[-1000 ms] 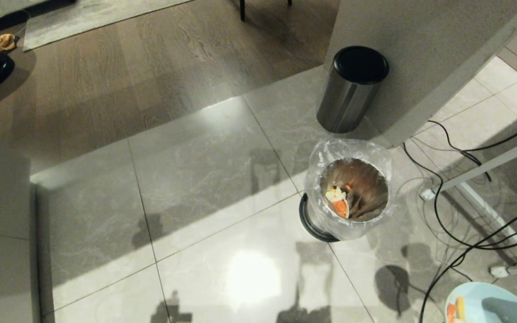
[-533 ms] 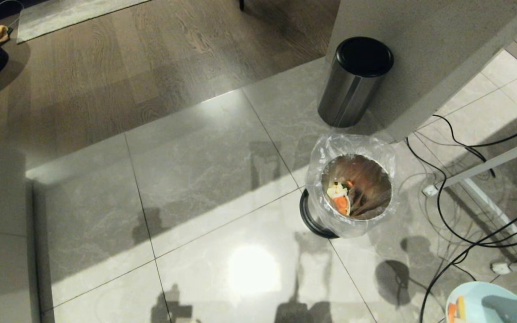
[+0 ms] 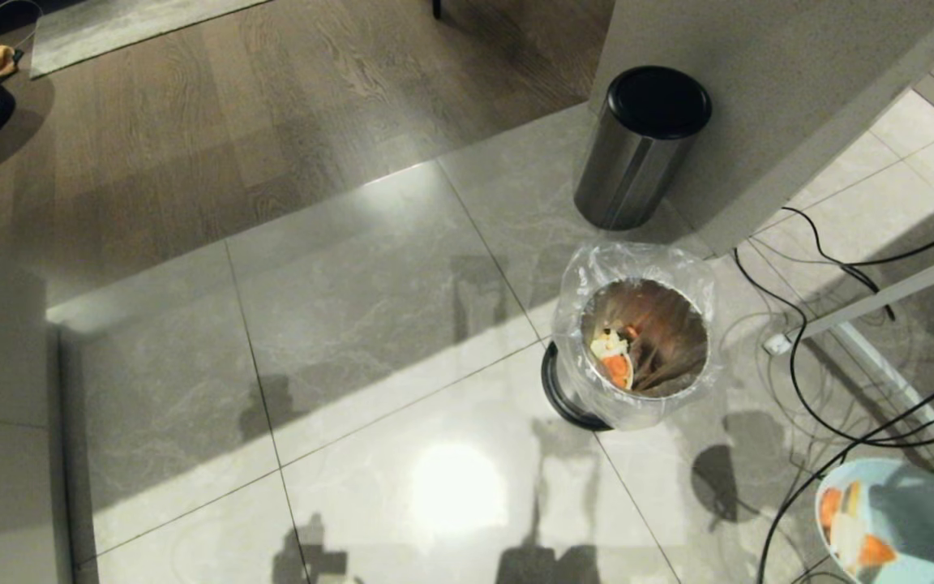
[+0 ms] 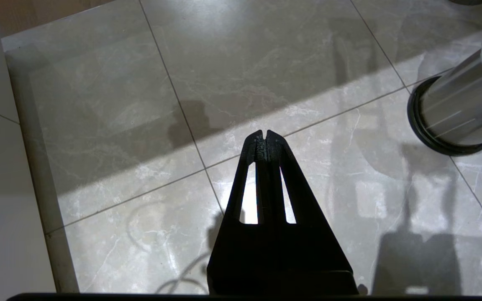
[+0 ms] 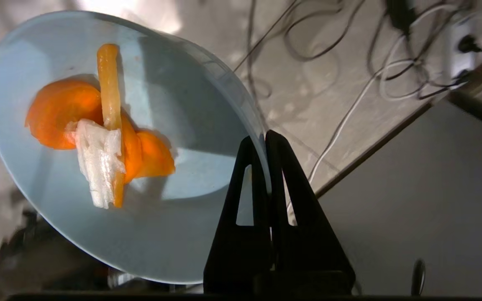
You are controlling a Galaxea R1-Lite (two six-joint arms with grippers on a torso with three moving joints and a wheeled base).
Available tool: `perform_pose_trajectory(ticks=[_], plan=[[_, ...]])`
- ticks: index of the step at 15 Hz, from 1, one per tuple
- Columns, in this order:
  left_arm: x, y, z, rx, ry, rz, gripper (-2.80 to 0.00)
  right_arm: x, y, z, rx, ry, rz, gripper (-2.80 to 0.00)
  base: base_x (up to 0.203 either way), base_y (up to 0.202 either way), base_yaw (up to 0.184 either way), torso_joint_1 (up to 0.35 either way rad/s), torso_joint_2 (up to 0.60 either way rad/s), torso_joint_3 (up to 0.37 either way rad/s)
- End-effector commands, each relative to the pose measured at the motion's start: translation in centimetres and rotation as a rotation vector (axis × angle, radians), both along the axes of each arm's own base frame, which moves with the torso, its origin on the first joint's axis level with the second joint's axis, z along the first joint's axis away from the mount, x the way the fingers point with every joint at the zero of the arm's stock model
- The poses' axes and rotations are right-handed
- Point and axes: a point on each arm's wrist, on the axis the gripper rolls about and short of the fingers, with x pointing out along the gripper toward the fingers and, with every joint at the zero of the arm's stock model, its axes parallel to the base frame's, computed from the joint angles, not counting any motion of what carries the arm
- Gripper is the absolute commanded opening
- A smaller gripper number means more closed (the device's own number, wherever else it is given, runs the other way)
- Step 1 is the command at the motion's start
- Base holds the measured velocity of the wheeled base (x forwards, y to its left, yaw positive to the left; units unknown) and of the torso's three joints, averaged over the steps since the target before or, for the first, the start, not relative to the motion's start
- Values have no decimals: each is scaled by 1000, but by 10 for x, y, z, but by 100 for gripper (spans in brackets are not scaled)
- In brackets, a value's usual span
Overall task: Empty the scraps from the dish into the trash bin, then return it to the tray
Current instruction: Move the bowl over the trash can
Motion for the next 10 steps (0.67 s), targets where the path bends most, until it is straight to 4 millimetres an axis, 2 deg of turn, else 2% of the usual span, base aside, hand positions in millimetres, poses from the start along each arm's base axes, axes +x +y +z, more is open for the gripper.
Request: perform_pose_trajectory(ticks=[1, 5, 10], plan=[[0, 0, 0, -1, 0, 1, -280, 24, -11, 6, -31, -8, -85, -280, 0, 0, 0, 0, 0, 0], [0, 0, 0, -1, 0, 1, -280, 41, -26, 32, -74, -96, -144, -280, 0, 0, 0, 0, 0, 0], [0, 0, 0, -1, -1, 1, -280, 54, -49, 61, -231, -180, -128, -280, 0, 0, 0, 0, 0, 0]])
